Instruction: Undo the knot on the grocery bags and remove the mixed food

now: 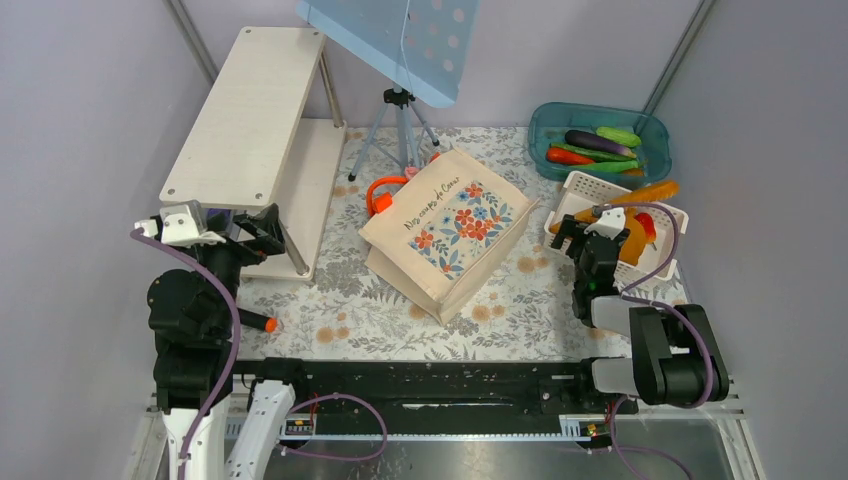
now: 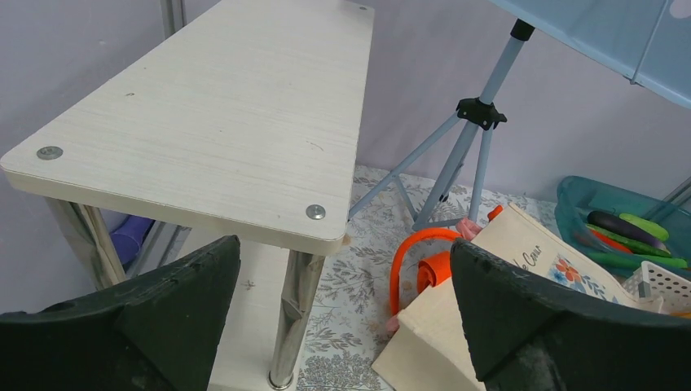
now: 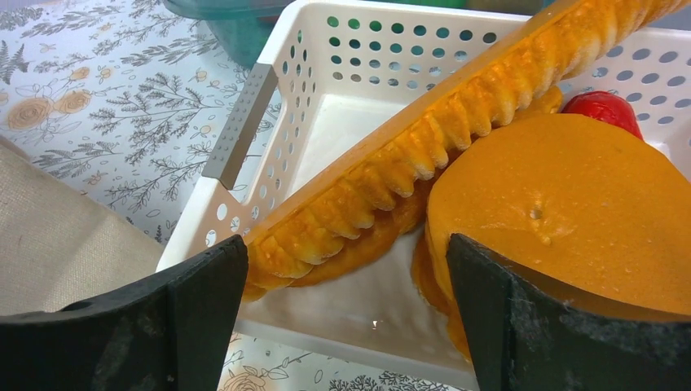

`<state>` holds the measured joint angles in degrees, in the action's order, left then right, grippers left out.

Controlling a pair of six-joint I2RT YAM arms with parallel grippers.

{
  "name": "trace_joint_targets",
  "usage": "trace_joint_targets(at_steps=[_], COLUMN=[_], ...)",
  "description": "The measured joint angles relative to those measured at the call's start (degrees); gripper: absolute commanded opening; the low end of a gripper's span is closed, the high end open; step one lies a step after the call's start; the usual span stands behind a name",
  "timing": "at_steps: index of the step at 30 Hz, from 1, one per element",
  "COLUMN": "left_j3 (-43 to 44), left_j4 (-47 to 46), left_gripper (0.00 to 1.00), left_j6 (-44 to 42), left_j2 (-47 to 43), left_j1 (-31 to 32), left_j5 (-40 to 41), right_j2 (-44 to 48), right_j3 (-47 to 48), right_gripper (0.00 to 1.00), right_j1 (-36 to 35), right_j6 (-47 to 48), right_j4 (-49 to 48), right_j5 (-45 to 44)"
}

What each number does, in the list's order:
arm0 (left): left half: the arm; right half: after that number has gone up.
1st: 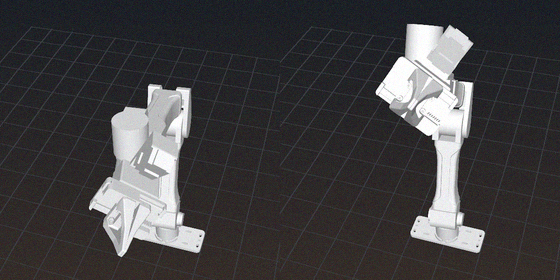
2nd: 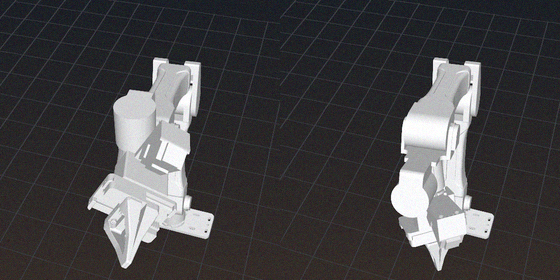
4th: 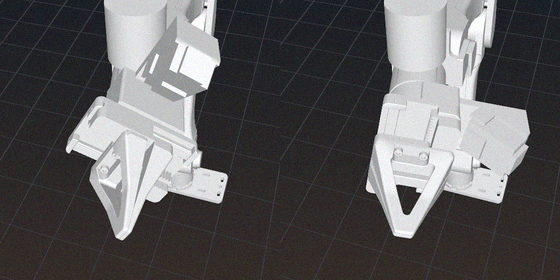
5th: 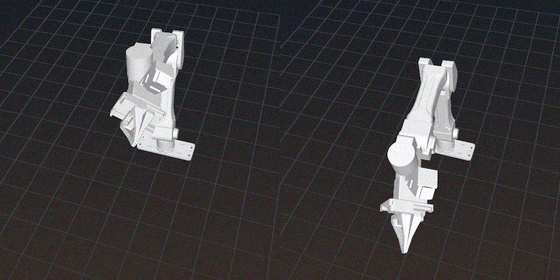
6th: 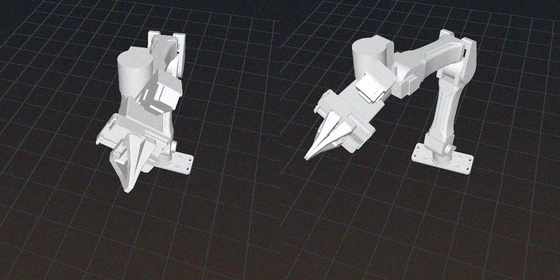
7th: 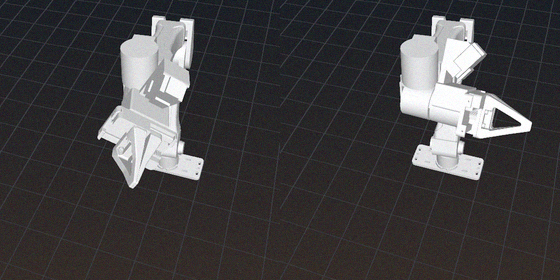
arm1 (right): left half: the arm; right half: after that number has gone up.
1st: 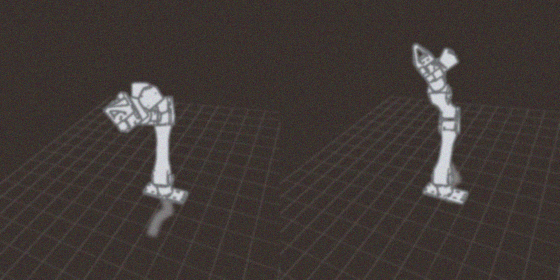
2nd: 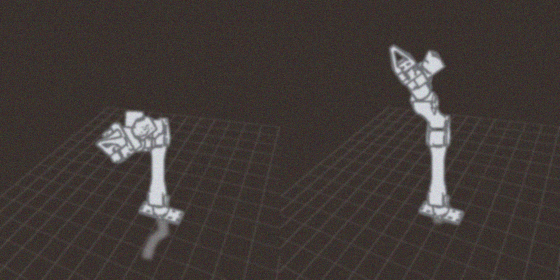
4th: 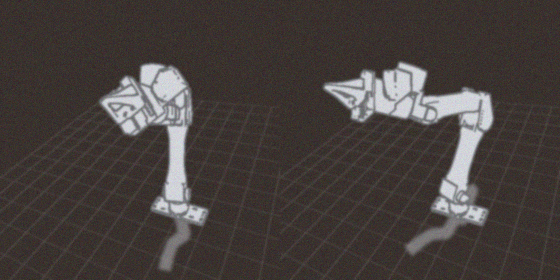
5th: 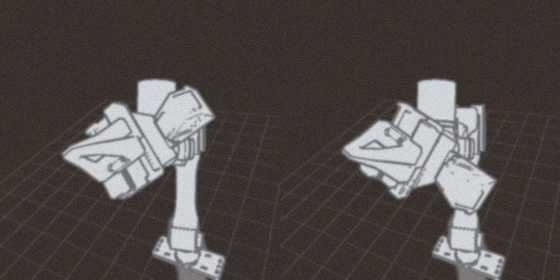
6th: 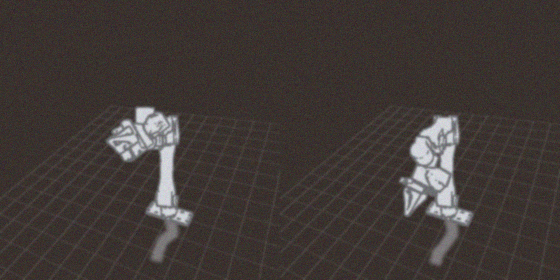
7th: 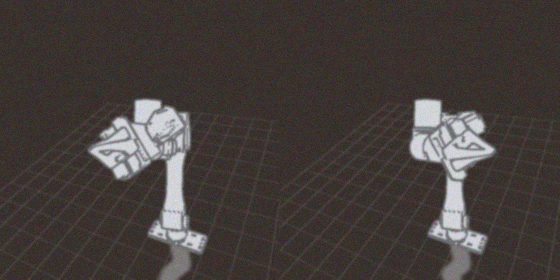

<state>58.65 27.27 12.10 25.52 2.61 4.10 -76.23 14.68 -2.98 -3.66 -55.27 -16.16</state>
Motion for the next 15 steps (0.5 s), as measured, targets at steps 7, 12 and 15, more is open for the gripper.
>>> trace_joint_targets(at_steps=[7,12,15], left_j3=[0.5,5.6,10.8], left_j4=[0.2,1.2,1.9], left_gripper=[0.99,0.99,0.99], left_j6=[0.4,0.9,0.3], left_j2=[0.5,6.2,12.8], left_j1=[0.5,4.1,12.7], left_j5=[-0.6,-4.0,-3.6], right_j2=[2.9,5.7,7.5], right_j3=[-1.5,-2.6,-3.1], right_gripper=[0.98,0.98,0.99], right_j1=[0.0,0.0,0.0], right_j6=[-0.7,-1.0,-1.1], right_j4=[0.2,0.2,0.5], right_j5=[-1.4,-2.3,-2.4])
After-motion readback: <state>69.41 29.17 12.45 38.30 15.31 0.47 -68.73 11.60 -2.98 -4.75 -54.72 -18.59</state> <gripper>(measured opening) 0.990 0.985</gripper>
